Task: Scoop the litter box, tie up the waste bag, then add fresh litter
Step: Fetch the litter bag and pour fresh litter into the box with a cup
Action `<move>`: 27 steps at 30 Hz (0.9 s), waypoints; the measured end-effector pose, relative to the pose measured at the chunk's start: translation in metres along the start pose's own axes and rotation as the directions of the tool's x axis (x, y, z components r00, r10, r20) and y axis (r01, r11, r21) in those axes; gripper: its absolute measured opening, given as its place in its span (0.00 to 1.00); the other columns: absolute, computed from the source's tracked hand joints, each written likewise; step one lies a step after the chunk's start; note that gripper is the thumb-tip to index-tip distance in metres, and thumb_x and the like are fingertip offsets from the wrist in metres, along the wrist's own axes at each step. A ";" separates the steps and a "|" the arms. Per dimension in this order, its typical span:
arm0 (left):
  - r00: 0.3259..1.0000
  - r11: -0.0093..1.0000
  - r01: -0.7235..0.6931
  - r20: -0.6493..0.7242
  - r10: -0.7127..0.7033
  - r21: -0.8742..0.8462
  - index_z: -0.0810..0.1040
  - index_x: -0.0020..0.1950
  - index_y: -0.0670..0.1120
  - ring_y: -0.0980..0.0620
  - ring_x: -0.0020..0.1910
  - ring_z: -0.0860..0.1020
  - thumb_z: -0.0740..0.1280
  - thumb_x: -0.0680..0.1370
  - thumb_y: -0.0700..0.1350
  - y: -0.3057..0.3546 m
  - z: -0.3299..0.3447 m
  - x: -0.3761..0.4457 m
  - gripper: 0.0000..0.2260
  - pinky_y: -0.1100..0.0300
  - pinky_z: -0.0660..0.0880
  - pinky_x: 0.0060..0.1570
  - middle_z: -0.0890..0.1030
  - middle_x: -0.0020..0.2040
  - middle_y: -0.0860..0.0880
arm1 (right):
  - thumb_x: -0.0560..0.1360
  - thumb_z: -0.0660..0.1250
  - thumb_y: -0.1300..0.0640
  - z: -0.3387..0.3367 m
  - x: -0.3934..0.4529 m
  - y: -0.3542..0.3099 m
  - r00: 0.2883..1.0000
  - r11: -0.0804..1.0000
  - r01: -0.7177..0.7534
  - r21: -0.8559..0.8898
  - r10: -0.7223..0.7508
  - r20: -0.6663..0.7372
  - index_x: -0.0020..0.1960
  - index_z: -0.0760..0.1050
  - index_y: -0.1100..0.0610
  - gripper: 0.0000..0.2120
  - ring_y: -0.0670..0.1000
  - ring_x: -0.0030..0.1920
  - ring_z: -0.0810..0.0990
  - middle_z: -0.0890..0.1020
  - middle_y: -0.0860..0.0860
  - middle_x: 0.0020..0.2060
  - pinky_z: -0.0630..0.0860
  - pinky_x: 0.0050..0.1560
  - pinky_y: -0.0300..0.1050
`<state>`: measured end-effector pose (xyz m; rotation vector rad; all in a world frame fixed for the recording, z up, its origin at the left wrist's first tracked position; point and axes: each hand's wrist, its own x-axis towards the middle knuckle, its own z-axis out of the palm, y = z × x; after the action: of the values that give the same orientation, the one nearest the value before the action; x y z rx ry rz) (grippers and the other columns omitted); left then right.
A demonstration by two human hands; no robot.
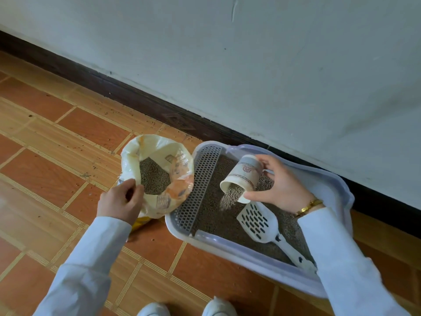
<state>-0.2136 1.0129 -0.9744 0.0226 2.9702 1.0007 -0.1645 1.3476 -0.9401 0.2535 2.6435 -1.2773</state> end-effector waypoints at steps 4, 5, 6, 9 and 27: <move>1.000 1.000 -0.004 -0.004 0.004 0.000 0.71 0.33 0.37 0.44 0.24 0.66 0.62 0.77 0.42 0.002 0.001 -0.001 0.14 0.58 0.63 0.28 0.72 0.25 0.41 | 0.56 0.80 0.48 -0.006 -0.001 0.002 0.999 0.999 0.028 -0.030 -0.029 -0.026 0.68 0.63 0.46 0.44 0.49 0.64 0.70 0.69 0.47 0.65 0.69 0.68 0.53; 1.000 1.000 -0.001 -0.008 0.001 -0.002 0.71 0.33 0.37 0.45 0.24 0.66 0.62 0.77 0.43 0.003 0.002 -0.001 0.14 0.58 0.62 0.28 0.72 0.25 0.39 | 0.57 0.80 0.49 -0.007 0.000 0.002 0.999 0.999 0.033 -0.040 -0.034 -0.028 0.69 0.63 0.47 0.45 0.49 0.64 0.70 0.69 0.47 0.65 0.69 0.68 0.53; 1.000 1.000 0.004 -0.013 -0.004 -0.002 0.71 0.33 0.37 0.45 0.25 0.66 0.62 0.76 0.44 0.003 0.002 -0.001 0.15 0.58 0.62 0.28 0.73 0.26 0.38 | 0.58 0.81 0.50 -0.007 0.000 0.001 0.999 0.998 0.036 -0.055 -0.037 -0.027 0.69 0.62 0.47 0.45 0.48 0.64 0.70 0.69 0.48 0.66 0.68 0.68 0.52; 1.000 1.000 0.014 -0.017 -0.014 0.008 0.72 0.34 0.36 0.44 0.25 0.67 0.63 0.77 0.41 0.003 0.003 -0.001 0.13 0.58 0.62 0.27 0.74 0.26 0.37 | 0.59 0.81 0.53 -0.005 0.003 -0.003 0.989 0.990 0.063 -0.126 -0.079 -0.125 0.71 0.61 0.50 0.46 0.45 0.63 0.68 0.67 0.49 0.66 0.67 0.63 0.44; 0.999 0.999 -0.031 0.005 0.031 -0.009 0.70 0.33 0.35 0.46 0.23 0.63 0.63 0.76 0.40 -0.002 -0.004 0.000 0.14 0.58 0.60 0.27 0.71 0.25 0.36 | 0.60 0.81 0.54 0.017 0.032 -0.057 0.828 0.936 0.292 -0.198 -0.351 -0.438 0.70 0.62 0.60 0.44 0.42 0.60 0.66 0.68 0.53 0.62 0.59 0.59 0.20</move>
<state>-0.2138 1.0087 -0.9727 0.0719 2.9698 1.0156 -0.2071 1.3020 -0.9154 0.1048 3.2857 -1.2647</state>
